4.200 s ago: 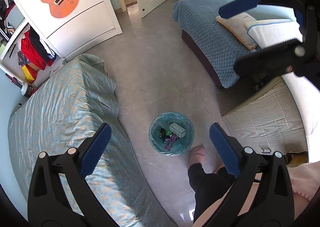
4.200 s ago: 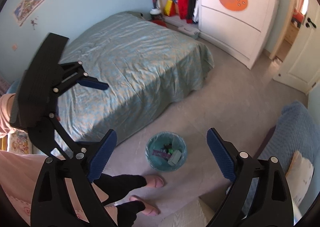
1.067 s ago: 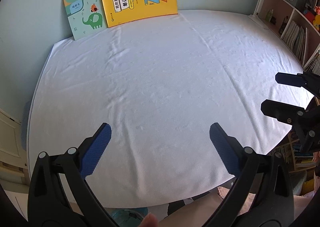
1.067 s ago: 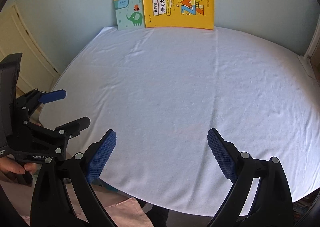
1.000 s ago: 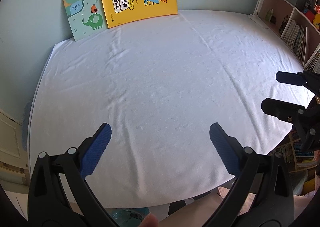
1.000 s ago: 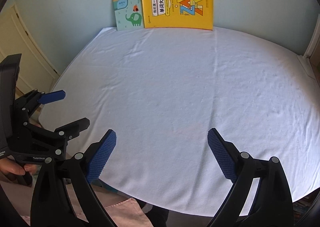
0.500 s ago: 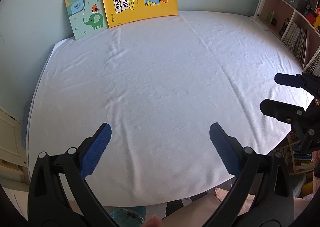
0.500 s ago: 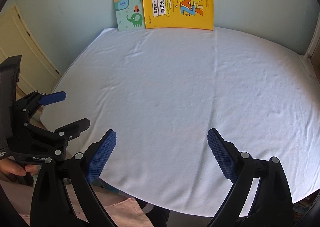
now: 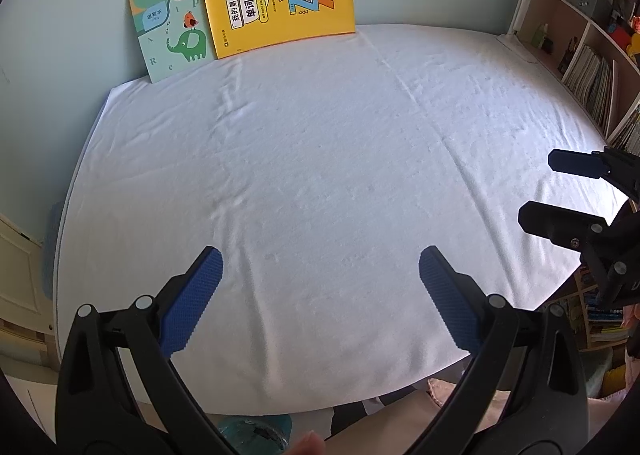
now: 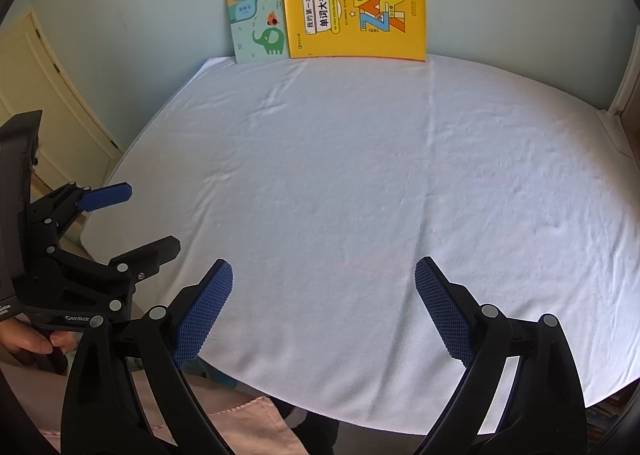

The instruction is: Collect trash

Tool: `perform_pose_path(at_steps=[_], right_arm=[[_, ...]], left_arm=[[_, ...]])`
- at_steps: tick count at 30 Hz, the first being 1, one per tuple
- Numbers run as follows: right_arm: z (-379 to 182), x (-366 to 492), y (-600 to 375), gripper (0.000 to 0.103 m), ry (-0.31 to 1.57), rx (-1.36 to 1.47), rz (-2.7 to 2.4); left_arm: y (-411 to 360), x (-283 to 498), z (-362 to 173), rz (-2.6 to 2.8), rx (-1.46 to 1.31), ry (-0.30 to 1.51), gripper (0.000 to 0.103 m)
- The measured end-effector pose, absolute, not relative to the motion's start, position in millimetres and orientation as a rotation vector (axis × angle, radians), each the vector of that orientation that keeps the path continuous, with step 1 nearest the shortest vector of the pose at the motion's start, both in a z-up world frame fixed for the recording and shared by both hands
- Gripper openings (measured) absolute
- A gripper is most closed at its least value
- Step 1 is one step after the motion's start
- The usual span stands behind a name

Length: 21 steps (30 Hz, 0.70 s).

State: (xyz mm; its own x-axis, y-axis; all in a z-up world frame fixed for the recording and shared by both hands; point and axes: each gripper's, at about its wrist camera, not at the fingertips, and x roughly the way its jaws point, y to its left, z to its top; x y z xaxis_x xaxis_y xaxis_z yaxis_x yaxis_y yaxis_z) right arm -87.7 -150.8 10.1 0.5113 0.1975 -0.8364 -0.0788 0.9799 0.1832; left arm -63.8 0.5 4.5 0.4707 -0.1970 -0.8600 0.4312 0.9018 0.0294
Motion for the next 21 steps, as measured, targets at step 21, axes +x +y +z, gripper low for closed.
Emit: perform_pose_path(at_steps=[21], right_arm=[[11.9,-88.3,-149.8,0.092,1.024,0.125,0.161]], left_arm=[[0.6,-63.6,8.8,-0.385,0.261,0.984,0.096]])
